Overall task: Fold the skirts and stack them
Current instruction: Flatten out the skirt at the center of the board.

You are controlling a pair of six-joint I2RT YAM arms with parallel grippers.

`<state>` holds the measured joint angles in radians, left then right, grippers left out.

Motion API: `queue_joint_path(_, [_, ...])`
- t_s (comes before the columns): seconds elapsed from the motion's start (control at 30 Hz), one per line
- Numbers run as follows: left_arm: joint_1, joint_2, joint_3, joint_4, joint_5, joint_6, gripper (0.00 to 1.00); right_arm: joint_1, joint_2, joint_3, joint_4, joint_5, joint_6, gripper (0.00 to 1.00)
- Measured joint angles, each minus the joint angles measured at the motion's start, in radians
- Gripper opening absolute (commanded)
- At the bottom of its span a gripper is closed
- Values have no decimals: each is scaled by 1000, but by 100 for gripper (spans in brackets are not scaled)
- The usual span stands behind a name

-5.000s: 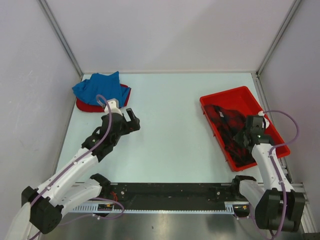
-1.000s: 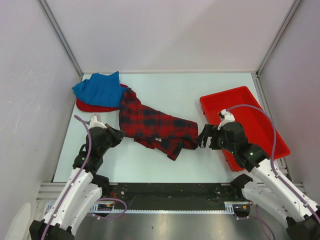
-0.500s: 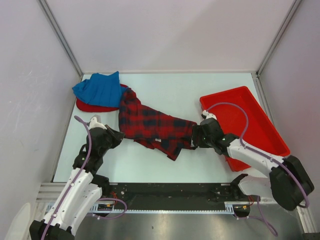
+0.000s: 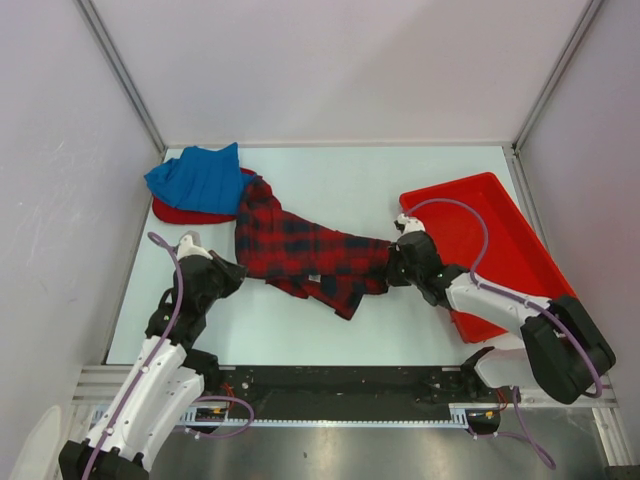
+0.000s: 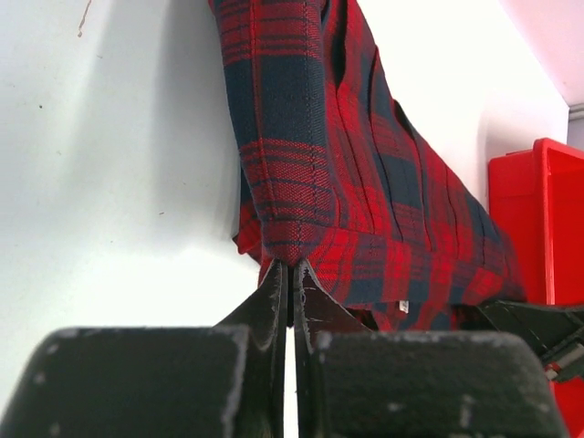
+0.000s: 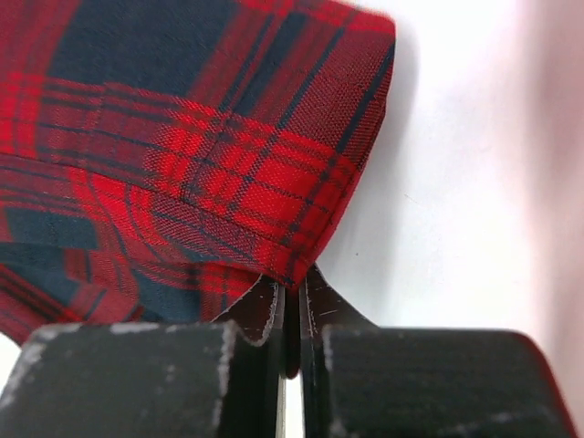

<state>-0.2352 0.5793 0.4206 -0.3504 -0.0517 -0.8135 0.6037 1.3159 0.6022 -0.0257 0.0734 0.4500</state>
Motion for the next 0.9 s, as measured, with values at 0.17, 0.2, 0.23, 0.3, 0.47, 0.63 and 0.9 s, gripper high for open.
queue_joint_path(0.17, [0,38,2,41,-18,-23,0,-12,-65,0,15,-4,-24,0])
queue_joint_path(0.2, [0,66,9,56,-25,-25,0,-22,-74,0,29,-14,-26,0])
queue_joint_path(0.23, [0,105,32,56,-34,-26,0,-36,-79,0,53,-27,-27,0])
queue_joint_path(0.3, [0,195,96,67,-58,-25,0,-67,-80,3,89,-61,-29,0])
queue_joint_path(0.47, [32,468,386,107,-72,5,0,-153,9,188,120,-138,-61,0])
queue_joint_path(0.63, [77,726,840,101,-59,102,0,-179,177,623,127,-204,-134,0])
queue_joint_path(0.9, [84,1002,1709,-87,-49,283,0,-246,201,1052,124,-267,-193,0])
